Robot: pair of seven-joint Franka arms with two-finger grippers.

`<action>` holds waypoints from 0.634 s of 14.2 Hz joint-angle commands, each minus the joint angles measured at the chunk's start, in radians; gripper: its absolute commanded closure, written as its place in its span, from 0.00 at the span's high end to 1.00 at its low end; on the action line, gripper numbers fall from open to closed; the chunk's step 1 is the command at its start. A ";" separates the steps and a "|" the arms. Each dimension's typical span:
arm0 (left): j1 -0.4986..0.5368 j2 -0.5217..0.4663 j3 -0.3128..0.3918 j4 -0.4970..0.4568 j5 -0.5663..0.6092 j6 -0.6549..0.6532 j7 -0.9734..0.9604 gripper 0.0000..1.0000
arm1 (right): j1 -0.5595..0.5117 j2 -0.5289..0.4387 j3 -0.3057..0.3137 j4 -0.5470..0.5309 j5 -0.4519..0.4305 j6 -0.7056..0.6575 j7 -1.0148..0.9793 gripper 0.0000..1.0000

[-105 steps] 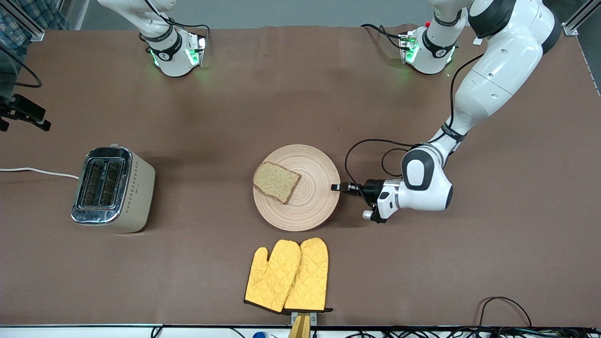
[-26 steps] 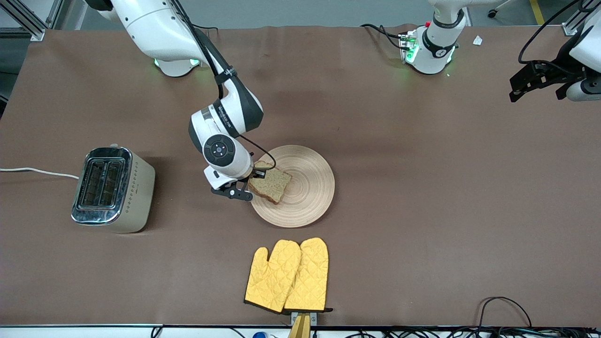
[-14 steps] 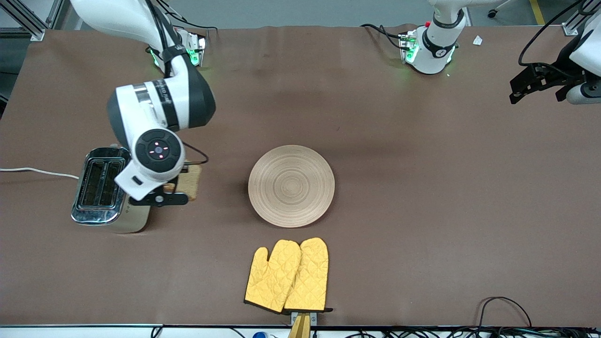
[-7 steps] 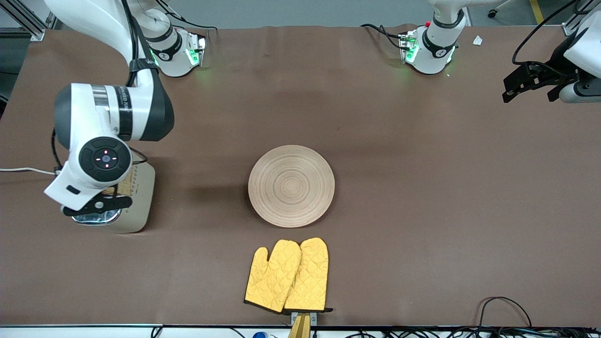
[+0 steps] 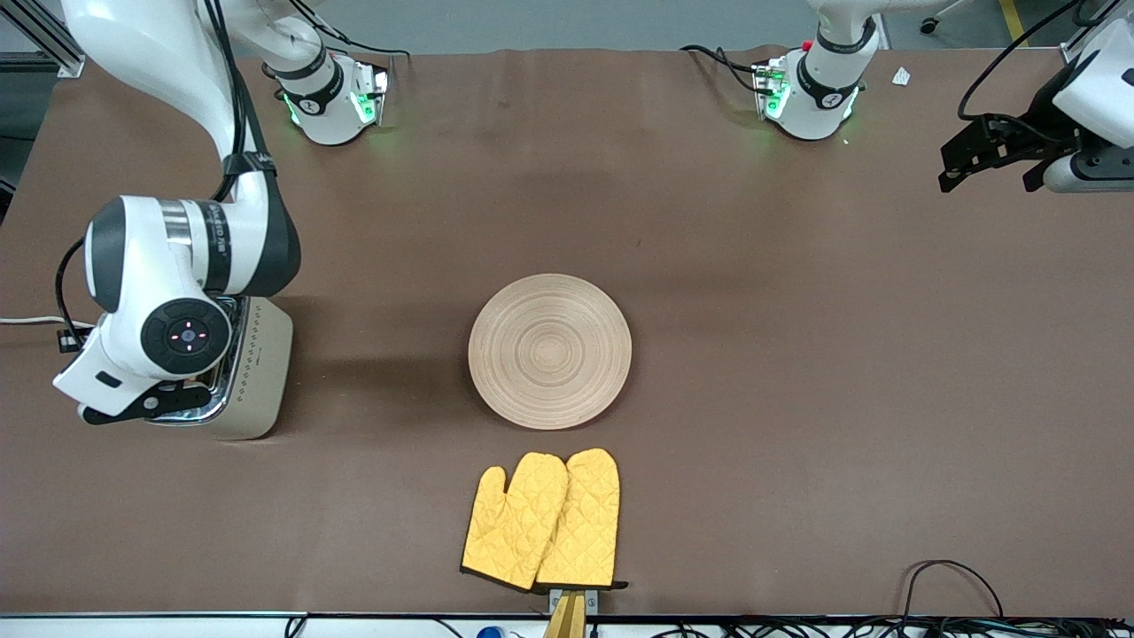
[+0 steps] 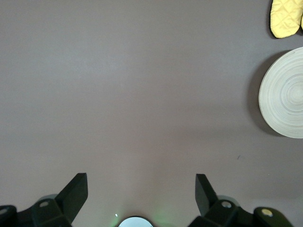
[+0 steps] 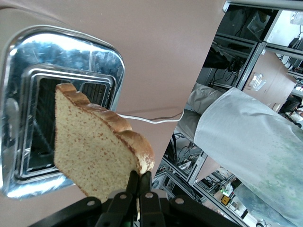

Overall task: Move plate and put bread in toaster
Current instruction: 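Lower the bread into a toaster slot with the right gripper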

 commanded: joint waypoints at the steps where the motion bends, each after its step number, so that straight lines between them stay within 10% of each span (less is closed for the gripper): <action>1: 0.009 -0.002 -0.006 0.012 -0.007 -0.015 0.009 1.00 | 0.002 -0.006 0.010 -0.036 -0.020 0.013 0.064 0.01; 9: 0.009 -0.002 -0.007 0.013 -0.008 -0.013 0.009 1.00 | 0.033 0.060 0.017 -0.027 0.067 0.016 0.259 0.01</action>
